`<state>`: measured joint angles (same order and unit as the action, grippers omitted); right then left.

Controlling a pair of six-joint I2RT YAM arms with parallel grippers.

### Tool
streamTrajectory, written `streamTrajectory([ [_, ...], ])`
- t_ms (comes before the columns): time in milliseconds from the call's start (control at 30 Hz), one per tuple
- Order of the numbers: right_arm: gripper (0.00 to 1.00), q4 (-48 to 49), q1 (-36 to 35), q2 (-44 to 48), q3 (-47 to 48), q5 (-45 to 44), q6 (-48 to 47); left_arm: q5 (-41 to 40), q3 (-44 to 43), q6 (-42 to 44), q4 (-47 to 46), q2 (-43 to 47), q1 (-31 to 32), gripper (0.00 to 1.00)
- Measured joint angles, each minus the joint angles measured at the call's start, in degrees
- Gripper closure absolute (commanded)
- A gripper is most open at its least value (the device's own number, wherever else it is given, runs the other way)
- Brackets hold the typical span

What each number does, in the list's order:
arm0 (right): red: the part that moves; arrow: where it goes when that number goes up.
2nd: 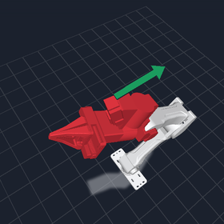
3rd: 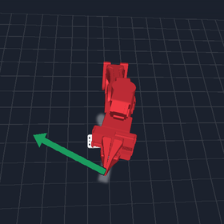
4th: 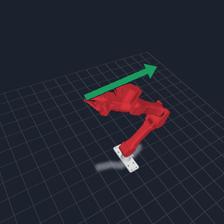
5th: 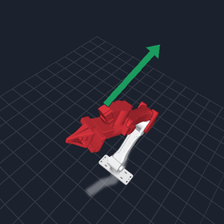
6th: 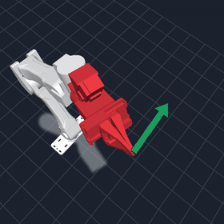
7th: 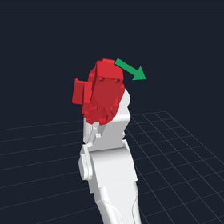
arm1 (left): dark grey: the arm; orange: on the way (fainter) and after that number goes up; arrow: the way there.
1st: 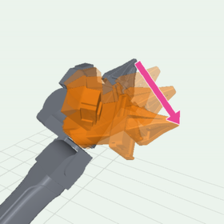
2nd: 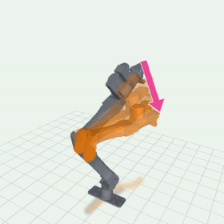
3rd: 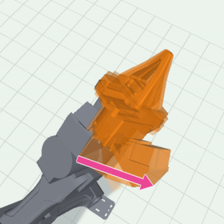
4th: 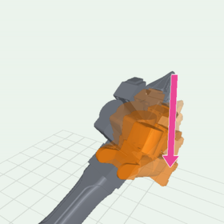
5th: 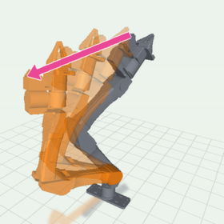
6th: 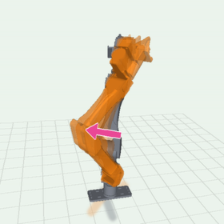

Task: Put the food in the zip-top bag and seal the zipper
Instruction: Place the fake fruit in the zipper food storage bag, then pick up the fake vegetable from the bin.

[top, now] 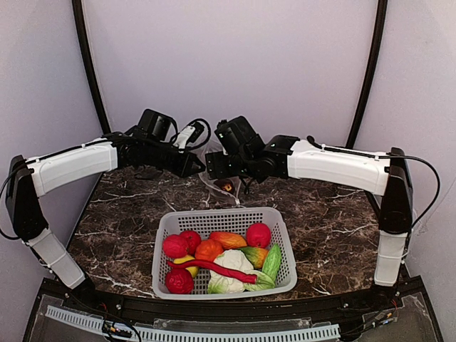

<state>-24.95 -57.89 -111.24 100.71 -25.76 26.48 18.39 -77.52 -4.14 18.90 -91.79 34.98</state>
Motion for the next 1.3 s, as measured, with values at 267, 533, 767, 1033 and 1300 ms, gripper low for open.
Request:
streamTrajectory([
  [267,0.16,0.00,0.00,0.02,0.00,0.00,-0.22,-0.04,0.11,-0.04,-0.09,0.66,0.00,0.99],
  [533,0.16,7.78,-0.63,9.88,-11.26,4.55,-4.76,-1.62,0.11,0.09,-0.22,1.62,-0.52,0.99],
  [767,0.22,10.03,-1.16,22.86,-18.43,13.77,-6.78,-1.55,0.13,0.00,-0.42,1.88,-1.99,0.99],
  [1033,0.30,-4.66,-8.94,27.69,-22.58,20.24,-4.20,-1.53,0.55,-0.50,-0.63,2.73,-2.14,0.99],
  [1300,0.40,-14.56,-18.16,27.78,-29.77,24.85,2.84,-1.49,0.76,-1.07,-1.09,2.80,-2.14,0.99],
])
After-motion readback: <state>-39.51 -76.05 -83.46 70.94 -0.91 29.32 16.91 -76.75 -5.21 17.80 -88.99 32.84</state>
